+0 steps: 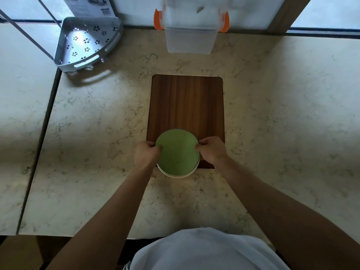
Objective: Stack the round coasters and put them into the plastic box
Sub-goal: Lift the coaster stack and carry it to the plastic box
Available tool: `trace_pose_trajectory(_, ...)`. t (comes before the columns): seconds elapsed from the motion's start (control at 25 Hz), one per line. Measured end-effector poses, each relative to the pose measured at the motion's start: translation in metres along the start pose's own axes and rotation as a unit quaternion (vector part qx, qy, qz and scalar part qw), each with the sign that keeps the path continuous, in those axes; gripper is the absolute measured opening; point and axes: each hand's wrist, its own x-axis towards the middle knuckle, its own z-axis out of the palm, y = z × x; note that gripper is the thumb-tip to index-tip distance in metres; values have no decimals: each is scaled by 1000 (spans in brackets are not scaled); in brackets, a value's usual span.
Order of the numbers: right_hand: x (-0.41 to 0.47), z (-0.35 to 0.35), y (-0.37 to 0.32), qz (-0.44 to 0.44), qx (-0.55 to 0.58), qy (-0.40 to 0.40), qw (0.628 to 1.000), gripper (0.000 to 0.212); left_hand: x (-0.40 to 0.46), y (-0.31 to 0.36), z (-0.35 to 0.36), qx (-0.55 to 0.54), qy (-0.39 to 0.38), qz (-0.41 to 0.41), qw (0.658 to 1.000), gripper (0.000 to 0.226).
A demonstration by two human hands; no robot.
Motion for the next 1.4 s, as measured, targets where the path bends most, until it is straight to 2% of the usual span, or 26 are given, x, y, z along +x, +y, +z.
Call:
trace_pose_trajectory(0.12, 0, -10, -6, 0, 12, 1, 1000, 7, -2, 8, 0, -14, -11, 6, 1000, 12)
trace_pose_trajectory(0.24, -1, -28, -19, -1, 38, 1, 999, 13, -2, 26, -1, -30, -13, 3, 999, 9)
trace_pose_trajectory(0.36, -3, -52, -34, -11, 64, -6, 998, 5, -3, 52, -3, -32, -26, 25, 999, 19)
trace_pose_trajectory(0.44, -4, -70, -47, -17, 76, -2, 997, 15, -5, 71, -4, -36, -48, 44, 997, 24)
trace_pose_trajectory(0.52, -7, -87, -62, -39, 82, 6, 996, 17, -9, 92, -6, -42, -58, 64, 995, 24)
trace_pose_trajectory(0.64, -10, -111, -86, -87, 89, 21, 992, 6, -13, 124, -9, -55, -59, 93, 992, 18)
trace_pose_trajectory(0.76, -9, -130, -108, -121, 93, 30, 988, 19, -12, 152, -12, -65, -54, 121, 989, 21)
trace_pose_trajectory(0.88, -9, -147, -124, -140, 104, 41, 984, 19, -13, 176, -14, -77, -49, 140, 986, 19)
trace_pose_trajectory(1.08, -11, -160, -137, -156, 106, 41, 981, 4, -19, 194, -16, -88, -54, 148, 983, 20)
trace_pose_trajectory(1.4, -21, -167, -145, -182, 109, 33, 977, 7, -38, 203, -24, -91, -55, 148, 983, 17)
